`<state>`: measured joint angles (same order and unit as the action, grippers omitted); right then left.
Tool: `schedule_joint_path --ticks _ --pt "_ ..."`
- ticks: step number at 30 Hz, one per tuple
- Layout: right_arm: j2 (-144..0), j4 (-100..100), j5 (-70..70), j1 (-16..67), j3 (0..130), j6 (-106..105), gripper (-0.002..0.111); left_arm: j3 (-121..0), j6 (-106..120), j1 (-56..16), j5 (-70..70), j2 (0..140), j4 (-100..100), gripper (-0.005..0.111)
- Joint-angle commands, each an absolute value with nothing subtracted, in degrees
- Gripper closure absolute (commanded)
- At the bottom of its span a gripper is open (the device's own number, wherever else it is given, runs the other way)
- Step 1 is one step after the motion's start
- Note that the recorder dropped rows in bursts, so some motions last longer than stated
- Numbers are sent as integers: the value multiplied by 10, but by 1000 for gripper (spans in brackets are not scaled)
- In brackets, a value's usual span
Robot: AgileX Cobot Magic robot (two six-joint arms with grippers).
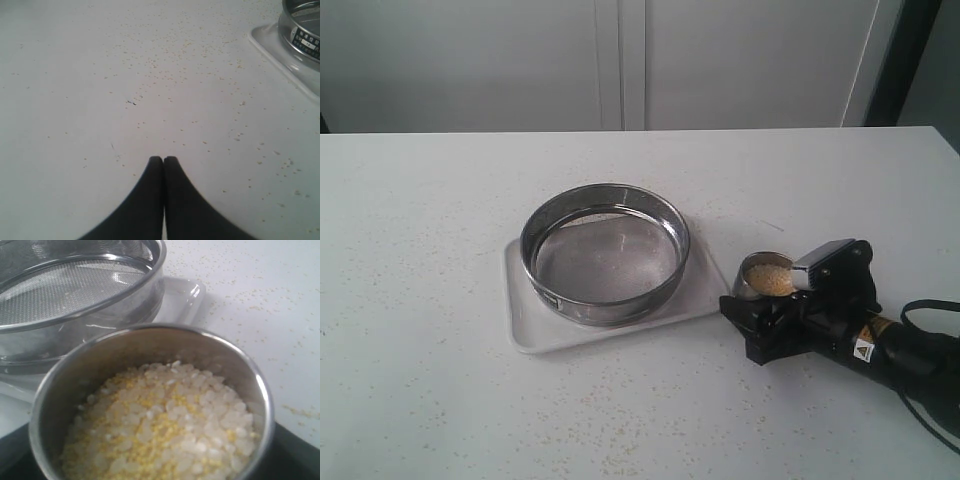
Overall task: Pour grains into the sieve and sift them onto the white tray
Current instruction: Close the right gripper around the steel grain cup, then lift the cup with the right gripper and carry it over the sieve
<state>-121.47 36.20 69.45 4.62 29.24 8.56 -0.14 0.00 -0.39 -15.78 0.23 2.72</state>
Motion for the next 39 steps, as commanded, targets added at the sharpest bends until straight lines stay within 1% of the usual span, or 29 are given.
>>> schedule_joint_path --ticks 1,9,14,19,23,30,34,39 --pt "-1216 372 700 43 290 93 108 0 0 -7 -158 0 34 107" --pt "-1172 375 700 43 266 94 108 0 0 -7 -158 0 34 107" --pt "-1100 384 700 43 245 124 108 0 0 -7 -158 0 34 107" --pt "-1022 439 700 43 246 152 108 0 0 -7 -158 0 34 107" --pt "-964 452 614 43 246 185 108 0 0 -7 -158 0 34 107" --pt "-916 455 578 43 249 201 108 0 0 -7 -158 0 34 107" --pt "-897 488 518 47 272 247 108 0 0 -7 -158 0 34 107" --pt "-890 505 496 63 303 277 108 0 0 -7 -158 0 34 107"
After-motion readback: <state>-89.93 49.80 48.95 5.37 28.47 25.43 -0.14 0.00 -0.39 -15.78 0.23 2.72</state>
